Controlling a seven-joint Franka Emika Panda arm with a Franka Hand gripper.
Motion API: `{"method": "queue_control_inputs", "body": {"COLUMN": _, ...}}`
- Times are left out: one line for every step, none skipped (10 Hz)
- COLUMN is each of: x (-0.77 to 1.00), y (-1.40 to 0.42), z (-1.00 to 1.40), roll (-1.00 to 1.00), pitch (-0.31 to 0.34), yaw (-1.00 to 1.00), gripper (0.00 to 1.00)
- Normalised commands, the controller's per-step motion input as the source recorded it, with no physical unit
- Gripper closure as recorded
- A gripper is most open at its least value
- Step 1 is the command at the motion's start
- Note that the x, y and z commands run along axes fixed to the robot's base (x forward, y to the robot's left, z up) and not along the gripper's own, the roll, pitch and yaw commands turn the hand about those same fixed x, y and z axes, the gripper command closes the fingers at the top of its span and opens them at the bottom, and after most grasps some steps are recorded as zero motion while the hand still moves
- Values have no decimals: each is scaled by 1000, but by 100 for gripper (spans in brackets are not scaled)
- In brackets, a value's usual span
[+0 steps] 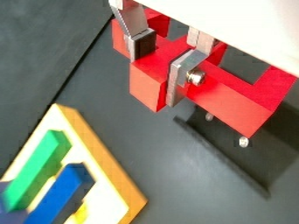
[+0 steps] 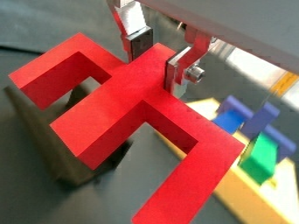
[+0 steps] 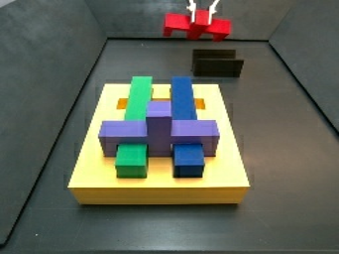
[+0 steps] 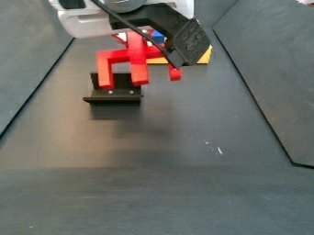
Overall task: Pick up the red object. Move up. Place the red object on the fixture. Regrasp the red object. Move to above the board. Insert the red object.
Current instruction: Place the red object on the fixture.
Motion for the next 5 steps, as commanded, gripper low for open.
{"method": "queue_control_inputs", "body": {"x": 877, "y": -100, "z": 337, "roll": -814, "pitch": 129, "yaw": -177, "gripper": 100}}
{"method": "queue_control_inputs", "body": {"x": 686, "y": -89, "z": 329, "roll": -423, "pitch": 197, "yaw": -217, "gripper": 100}}
{"method": "queue_control_inputs", "body": {"x": 80, "y": 11, "z": -3, "roll": -126, "pitch": 11, "yaw": 0, "gripper": 100}}
{"method": "queue_control_inputs", "body": {"x": 0, "y": 0, "z": -94, "roll": 0, "pitch": -97, "yaw": 0, "gripper": 100}}
{"method": "queue_control_inputs", "body": {"x": 1000, "y": -171, "z": -189, "roll": -51, "pitch": -123, "yaw": 0, "gripper": 100}}
